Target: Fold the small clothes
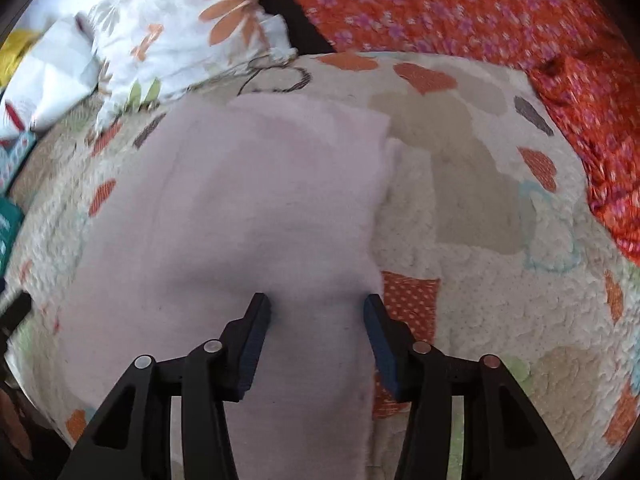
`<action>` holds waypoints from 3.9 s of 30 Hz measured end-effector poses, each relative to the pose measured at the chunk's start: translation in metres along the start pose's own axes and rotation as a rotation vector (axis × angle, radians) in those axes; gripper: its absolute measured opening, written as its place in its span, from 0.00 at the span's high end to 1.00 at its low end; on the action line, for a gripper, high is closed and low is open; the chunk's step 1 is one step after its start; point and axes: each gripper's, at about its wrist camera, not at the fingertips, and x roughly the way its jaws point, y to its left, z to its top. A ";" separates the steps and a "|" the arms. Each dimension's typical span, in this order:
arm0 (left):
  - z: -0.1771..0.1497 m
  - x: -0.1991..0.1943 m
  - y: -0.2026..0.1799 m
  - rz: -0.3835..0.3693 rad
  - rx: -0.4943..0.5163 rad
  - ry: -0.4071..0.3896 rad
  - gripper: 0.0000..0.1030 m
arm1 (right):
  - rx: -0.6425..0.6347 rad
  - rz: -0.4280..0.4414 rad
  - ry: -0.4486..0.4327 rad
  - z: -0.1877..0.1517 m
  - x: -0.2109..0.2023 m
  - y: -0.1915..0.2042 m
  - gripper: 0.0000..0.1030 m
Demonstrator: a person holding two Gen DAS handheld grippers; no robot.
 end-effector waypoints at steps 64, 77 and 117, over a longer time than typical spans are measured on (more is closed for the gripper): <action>-0.021 0.057 -0.045 -0.194 -0.118 0.217 0.00 | -0.077 -0.094 -0.088 0.009 -0.014 0.001 0.30; -0.022 -0.004 -0.023 -0.015 -0.124 0.030 0.00 | -0.117 -0.129 -0.079 -0.047 -0.041 0.008 0.30; -0.075 -0.029 -0.007 0.014 -0.116 0.050 0.00 | -0.036 -0.195 -0.133 -0.101 -0.055 0.024 0.28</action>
